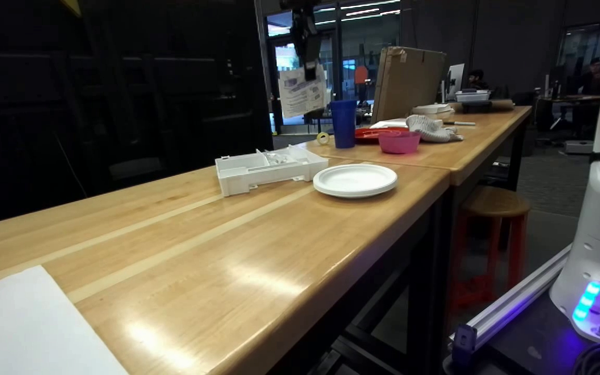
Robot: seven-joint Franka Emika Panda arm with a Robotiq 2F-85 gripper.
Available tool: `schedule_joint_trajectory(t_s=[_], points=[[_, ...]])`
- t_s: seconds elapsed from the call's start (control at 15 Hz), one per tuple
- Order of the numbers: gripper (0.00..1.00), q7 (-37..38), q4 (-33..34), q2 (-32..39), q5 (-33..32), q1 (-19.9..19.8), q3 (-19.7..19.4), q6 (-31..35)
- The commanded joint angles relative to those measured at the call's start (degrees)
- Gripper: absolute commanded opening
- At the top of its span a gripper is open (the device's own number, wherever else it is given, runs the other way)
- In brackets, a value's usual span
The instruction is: Pick up the white packet and put it on the white paper plate
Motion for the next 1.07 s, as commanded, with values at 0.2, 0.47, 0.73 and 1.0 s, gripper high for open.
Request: schedule_joint_trajectory(t_s=[0.2, 0.47, 0.73, 1.0], points=[[0.0, -0.4, -5.8, -6.7, 12.3, 1.5, -4.0, -5.2], [0.0, -0.6, -7.6, -8.9, 18.4, 1.3, -6.3, -9.0], [0.0, -2.3, -8.7, -9.9, 25.7, 1.3, -9.0, -12.5], [0.0, -4.9, -10.9, -10.4, 32.3, 0.6, -11.2, -13.4]])
